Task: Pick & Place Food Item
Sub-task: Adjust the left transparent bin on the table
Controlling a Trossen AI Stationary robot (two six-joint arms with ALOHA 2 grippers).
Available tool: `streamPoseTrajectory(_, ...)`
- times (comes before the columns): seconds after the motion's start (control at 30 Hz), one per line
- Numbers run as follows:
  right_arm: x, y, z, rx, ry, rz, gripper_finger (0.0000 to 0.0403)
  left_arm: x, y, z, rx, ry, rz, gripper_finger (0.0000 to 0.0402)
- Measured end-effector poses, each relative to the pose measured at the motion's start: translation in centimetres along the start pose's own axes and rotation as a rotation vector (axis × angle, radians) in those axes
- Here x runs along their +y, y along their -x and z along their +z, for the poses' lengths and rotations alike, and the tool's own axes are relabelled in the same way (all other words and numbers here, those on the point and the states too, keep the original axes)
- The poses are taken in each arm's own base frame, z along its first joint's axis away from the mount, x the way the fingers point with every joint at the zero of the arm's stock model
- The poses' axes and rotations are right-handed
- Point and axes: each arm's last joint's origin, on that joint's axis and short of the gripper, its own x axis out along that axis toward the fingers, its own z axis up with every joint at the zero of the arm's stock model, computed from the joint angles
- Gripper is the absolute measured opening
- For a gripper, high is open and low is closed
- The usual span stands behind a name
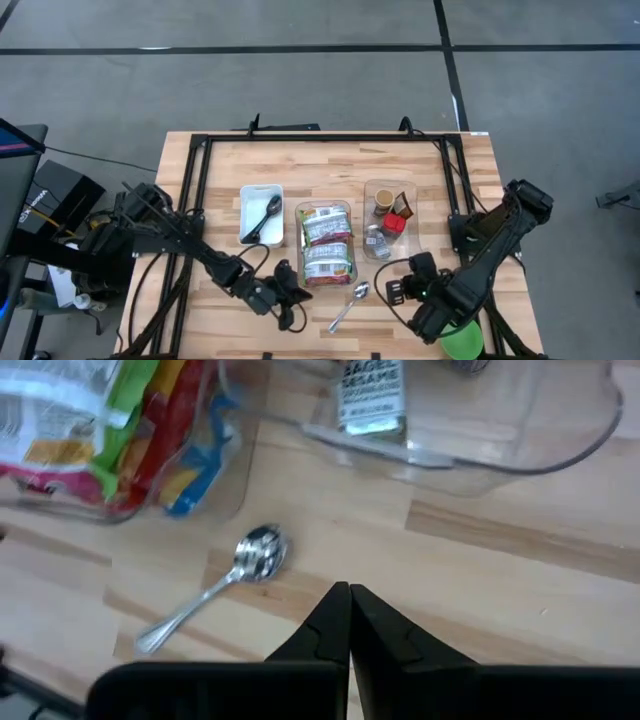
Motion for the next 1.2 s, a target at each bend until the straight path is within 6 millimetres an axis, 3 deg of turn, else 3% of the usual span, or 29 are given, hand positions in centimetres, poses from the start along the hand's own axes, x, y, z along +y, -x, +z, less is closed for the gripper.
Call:
streamPoseTrajectory(0.8,1.1,0.1,-0.5,0.009,0.069,0.128,0.0,3.6,-2.0,2.7,-0.031,0.06,0.1,0.0)
streamPoseTrajectory(1.2,1.1,0.1,-0.5,0.01,0.072,0.129,0.0,4.4,-2.1,2.4,0.014,0.039,0.154,0.0)
